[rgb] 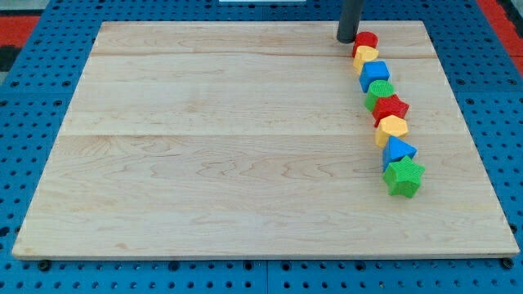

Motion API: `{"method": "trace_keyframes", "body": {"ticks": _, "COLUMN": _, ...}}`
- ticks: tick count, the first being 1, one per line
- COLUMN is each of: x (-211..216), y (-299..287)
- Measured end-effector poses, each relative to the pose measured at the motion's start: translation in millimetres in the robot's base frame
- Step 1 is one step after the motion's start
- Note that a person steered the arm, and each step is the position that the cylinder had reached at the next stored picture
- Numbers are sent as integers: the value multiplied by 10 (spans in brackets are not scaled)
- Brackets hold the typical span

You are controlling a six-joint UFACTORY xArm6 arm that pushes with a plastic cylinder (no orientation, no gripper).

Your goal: Move your arm towards the yellow heart

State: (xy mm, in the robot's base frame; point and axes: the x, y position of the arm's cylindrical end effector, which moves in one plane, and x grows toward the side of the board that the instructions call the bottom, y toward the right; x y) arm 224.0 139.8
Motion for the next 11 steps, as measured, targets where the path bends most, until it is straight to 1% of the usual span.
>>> {"method": "trace_keyframes", "body": {"ticks": 1, "x": -325, "y": 51}}
{"method": "trace_keyframes", "body": {"ticks": 2, "x": -317, "y": 389}}
{"method": "trace_keyframes", "body": {"ticks": 3, "x": -309, "y": 1011}}
{"method": "trace_keyframes", "body": {"ticks": 4, "x": -93, "y": 1546}}
{"method": "trace_keyframes", "body": {"ticks": 5, "x": 316, "y": 1580}}
{"method": "trace_keyframes", "body": {"ticks": 6, "x": 345, "y": 1474}}
{"method": "trace_keyframes", "body": {"ticks": 7, "x": 698, "y": 1123}}
{"method": "trace_keyframes", "body": {"ticks": 8, "x": 907, "y": 960}}
{"method": "trace_keyframes", "body": {"ticks": 11, "x": 575, "y": 138}}
